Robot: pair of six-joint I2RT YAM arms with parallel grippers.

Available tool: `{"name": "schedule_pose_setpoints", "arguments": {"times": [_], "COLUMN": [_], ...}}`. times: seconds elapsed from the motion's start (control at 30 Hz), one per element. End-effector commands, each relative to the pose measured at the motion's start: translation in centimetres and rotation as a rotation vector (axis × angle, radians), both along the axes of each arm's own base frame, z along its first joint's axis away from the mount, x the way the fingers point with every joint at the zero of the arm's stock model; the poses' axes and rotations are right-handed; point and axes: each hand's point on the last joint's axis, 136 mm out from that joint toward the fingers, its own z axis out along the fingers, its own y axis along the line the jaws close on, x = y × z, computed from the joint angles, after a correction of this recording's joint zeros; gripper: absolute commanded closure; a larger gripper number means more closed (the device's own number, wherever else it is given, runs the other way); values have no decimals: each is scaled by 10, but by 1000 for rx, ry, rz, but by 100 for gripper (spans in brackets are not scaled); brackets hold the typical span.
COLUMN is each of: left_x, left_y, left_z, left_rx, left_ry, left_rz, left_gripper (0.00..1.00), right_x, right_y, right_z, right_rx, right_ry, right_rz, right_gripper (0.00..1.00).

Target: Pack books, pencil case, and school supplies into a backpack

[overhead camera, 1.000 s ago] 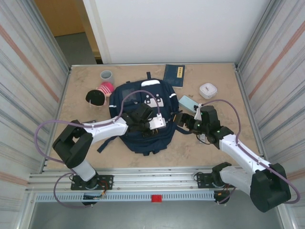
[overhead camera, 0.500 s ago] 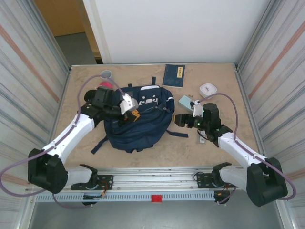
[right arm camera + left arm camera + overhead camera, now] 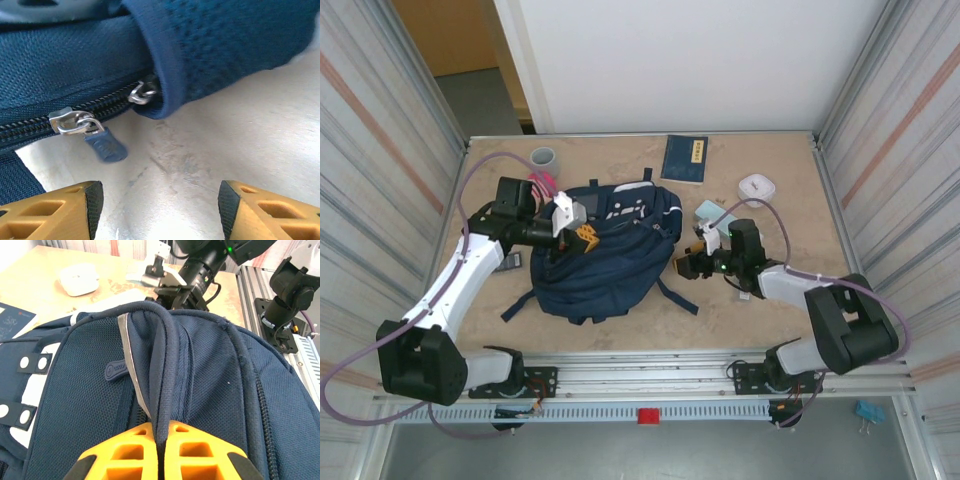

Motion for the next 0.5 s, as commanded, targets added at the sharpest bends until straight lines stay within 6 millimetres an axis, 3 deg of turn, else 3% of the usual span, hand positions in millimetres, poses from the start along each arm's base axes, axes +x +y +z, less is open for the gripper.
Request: {"name": "schedule_pose_setpoints", "arguments": {"times": [0.0, 0.17, 0.37, 0.47], "left_x": [-12, -10, -5, 3], "left_y": [-5, -5, -2, 0], "left_z": [46, 42, 33, 27], "left_rx": [-110, -102, -73, -45], "left_ry": [-135, -129, -136, -146], "left_rz": [-88, -84, -51, -9], "left_gripper": [100, 100, 100, 100], "right_x": [4, 3, -2, -6], "right_y": [25, 37, 32, 28], "right_z": [24, 28, 33, 35], "right_rx": [41, 49, 47, 38], "right_ry": [-131, -159, -152, -141], "right_rz": [134, 188, 196, 193], "right_gripper": [38, 48, 74, 79]}}
